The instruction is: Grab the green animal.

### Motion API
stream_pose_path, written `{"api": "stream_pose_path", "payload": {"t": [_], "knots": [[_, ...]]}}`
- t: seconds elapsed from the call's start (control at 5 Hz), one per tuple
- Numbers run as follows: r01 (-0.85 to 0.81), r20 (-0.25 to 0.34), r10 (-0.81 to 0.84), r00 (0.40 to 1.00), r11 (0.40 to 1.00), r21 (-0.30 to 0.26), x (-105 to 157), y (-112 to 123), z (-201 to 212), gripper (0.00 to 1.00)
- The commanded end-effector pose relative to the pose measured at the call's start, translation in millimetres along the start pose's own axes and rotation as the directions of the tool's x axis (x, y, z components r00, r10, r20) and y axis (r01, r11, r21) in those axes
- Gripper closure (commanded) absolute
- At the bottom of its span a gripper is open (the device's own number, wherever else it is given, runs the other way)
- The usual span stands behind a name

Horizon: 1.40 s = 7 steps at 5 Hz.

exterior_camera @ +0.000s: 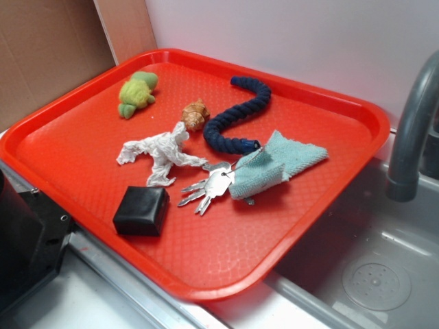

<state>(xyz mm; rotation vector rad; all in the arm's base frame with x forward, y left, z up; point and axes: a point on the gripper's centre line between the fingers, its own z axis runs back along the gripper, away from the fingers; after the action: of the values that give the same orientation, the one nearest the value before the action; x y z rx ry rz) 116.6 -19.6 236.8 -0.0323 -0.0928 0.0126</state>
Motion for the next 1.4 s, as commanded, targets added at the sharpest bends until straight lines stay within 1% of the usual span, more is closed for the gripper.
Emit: {"api": "stream_pose_path", "payload": {"t": [0.0, 0.2, 0.4, 1.2], "knots": [[0.000, 0.000, 0.000, 1.000, 1.000, 0.000, 0, 0, 0, 0.00], [-0.245, 0.057, 0.244, 0.968, 0.969, 0.011, 2, 36, -35, 0.00], [-0.473, 0.179, 0.463, 0.868, 0.881, 0.016, 14, 55, -71, 0.00], [-0.473, 0.179, 0.463, 0.868, 0.881, 0.016, 14, 55, -71, 0.00]]}}
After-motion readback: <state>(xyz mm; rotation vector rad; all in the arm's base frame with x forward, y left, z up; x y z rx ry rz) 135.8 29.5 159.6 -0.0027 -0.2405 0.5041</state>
